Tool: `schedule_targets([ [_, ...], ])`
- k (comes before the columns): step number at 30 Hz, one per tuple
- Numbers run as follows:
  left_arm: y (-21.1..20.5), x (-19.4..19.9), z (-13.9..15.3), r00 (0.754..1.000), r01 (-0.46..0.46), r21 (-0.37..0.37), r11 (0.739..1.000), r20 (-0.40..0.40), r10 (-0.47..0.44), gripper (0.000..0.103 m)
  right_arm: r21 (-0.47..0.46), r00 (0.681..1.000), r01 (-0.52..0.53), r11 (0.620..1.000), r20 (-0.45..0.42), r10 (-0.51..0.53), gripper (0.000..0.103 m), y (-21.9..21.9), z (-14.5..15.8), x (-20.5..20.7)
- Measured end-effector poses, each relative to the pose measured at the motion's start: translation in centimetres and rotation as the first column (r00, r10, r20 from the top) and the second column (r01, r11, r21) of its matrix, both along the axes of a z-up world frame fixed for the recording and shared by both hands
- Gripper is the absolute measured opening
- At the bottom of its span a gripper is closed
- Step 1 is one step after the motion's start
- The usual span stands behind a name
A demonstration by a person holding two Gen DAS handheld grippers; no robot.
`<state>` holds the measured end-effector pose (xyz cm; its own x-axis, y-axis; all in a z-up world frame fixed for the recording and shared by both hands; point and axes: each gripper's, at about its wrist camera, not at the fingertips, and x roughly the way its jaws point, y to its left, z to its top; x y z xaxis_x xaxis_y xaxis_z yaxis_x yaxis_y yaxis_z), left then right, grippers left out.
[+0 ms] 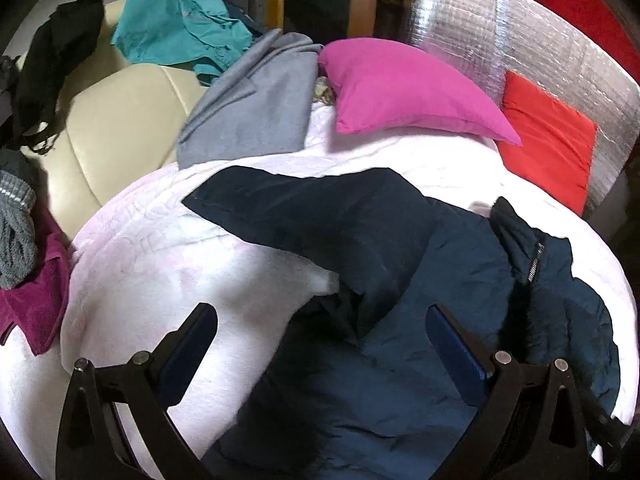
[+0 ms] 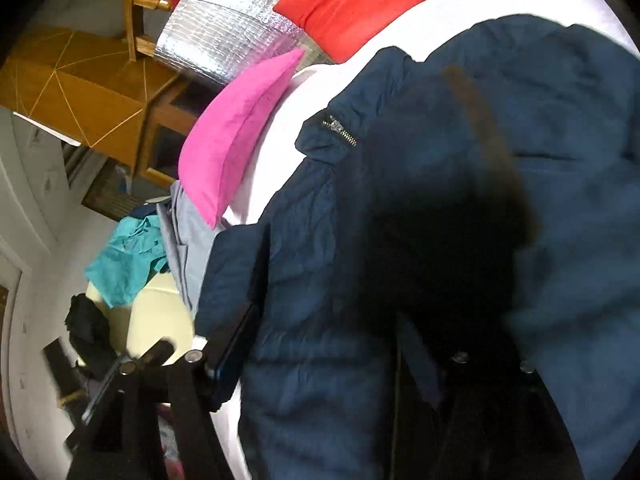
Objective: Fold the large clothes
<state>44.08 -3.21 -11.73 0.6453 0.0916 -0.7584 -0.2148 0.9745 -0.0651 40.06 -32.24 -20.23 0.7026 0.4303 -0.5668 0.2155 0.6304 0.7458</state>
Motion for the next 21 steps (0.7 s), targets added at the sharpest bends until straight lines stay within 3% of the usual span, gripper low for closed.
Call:
schedule_targets([
  [6,-3.1,-0.9,-0.4,0.991,0.133,0.009,0.991,0.018,-0.133,0.103,-0.147,0.988,0.148,0.978,-0.013,-0.151,0.071,-3.9,3.5,-6.4],
  [8,-4.3,-1.3,-0.4,0.982,0.183,0.014,0.983,0.035,-0.184,0.103,-0.146,0.980,0.197,0.969,-0.008,-0.200,0.059,-5.7,3.6,-7.7],
  [11,-6.7,-1.9,-0.6,0.961,0.269,0.006,0.963,0.064,-0.269,0.103,-0.085,0.962,0.273,0.958,0.014,-0.273,0.045,-9.4,2.8,-9.5],
  [14,-9.6,-2.5,-0.7,0.929,0.355,0.059,0.933,0.090,-0.359,0.103,0.012,0.942,0.334,0.943,0.034,-0.334,0.045,-13.0,0.8,-10.3],
  [16,-11.3,-2.8,-0.9,0.915,0.383,0.083,0.920,0.106,-0.390,0.103,0.058,0.946,0.321,0.945,0.024,-0.323,0.045,-14.4,-0.1,-9.9],
  [21,-14.7,-3.2,-1.6,0.889,0.446,0.072,0.892,0.082,-0.451,0.103,0.124,0.954,0.296,0.947,0.007,-0.299,0.045,-16.6,-2.0,-8.3],
])
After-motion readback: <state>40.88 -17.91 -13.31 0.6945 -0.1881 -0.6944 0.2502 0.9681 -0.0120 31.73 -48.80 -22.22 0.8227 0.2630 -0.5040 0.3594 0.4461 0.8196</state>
